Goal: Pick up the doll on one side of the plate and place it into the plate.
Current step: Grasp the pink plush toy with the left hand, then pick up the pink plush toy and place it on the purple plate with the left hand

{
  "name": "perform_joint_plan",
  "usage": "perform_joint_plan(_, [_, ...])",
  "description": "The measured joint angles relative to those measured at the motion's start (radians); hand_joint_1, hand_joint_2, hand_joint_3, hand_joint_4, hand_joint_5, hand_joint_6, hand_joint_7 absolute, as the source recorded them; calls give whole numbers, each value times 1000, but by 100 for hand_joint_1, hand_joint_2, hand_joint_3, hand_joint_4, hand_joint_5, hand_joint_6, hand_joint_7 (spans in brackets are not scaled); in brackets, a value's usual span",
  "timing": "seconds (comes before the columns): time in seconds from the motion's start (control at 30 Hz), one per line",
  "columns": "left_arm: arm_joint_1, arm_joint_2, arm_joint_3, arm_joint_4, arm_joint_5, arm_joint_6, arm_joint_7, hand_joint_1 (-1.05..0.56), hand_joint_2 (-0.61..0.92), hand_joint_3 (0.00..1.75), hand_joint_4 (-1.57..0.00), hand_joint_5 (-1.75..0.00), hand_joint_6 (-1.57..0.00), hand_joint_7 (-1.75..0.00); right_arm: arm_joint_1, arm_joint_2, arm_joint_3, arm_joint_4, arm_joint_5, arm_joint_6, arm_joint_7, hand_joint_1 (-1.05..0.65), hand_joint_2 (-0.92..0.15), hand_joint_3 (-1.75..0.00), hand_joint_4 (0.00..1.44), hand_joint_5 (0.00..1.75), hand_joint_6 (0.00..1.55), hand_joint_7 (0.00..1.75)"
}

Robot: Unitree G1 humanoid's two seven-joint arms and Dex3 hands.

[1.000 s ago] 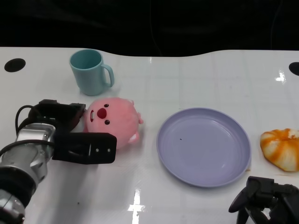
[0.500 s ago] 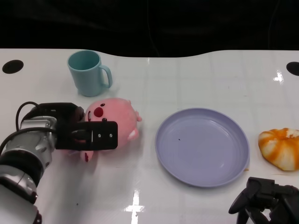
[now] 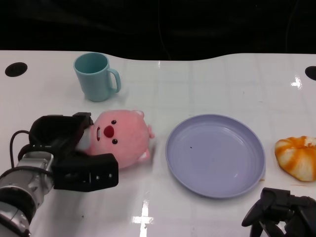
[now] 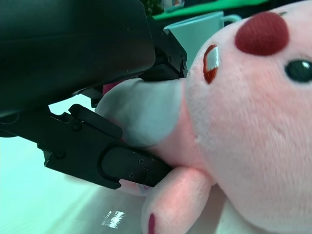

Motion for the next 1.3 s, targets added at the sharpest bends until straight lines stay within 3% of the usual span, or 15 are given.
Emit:
perform_joint_plan(0.2, [2,17,-1,-6,1,-39,21,-15,81,33,-85,-175,-62,-175,0,0,0,-6,0,8,-2,-96,-92,-43,94,141,92,108])
perform_joint_plan(0.4, [10,39,14,-56,-25,-48,-20,-20,87,40,-86,-175,-60,-175,-1,0,0,-5,0,9,-2,-96,-92,-42,94,141,92,108])
perform_joint_plan(0.6, [25,72,45,-150,-48,-48,-54,-15,69,69,-85,-175,-62,-175,-4,1,0,1,-5,9,-4,-95,-92,-43,95,142,92,109])
perform_joint_plan(0.9, [45,91,95,-264,-100,-24,-151,-16,64,80,-87,-175,-66,-175,-22,2,1,21,-6,9,-4,-94,-92,-44,94,143,91,109])
perform_joint_plan(1.03, [63,91,134,-316,-148,-23,-184,-16,55,102,-88,-175,-72,-175,-34,2,-1,40,-7,9,-6,-94,-92,-44,95,143,91,110])
perform_joint_plan(1.3, [92,79,182,-493,-194,42,-285,-16,50,113,-90,-175,-73,-175,-40,2,-4,46,-2,8,-3,-93,-92,-42,95,143,91,110])
